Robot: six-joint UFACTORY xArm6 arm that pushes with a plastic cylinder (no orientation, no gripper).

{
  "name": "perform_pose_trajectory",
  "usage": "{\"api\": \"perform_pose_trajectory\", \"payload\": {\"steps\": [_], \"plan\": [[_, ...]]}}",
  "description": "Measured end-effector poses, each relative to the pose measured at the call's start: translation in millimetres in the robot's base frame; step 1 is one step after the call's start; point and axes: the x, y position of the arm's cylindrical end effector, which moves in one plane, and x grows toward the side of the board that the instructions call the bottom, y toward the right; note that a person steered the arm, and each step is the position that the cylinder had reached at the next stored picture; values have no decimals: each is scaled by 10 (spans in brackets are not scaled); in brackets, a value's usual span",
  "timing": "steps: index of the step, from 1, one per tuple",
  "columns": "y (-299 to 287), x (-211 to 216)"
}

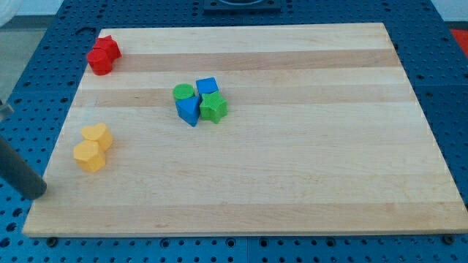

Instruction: Push yellow hexagon along with yellow heart slightly up towards top

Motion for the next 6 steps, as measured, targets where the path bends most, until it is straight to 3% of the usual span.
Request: {"api": "perform_pose_trajectory", "payload": {"steps": [3,6], "plan": [[546,-375],[548,-858]]}}
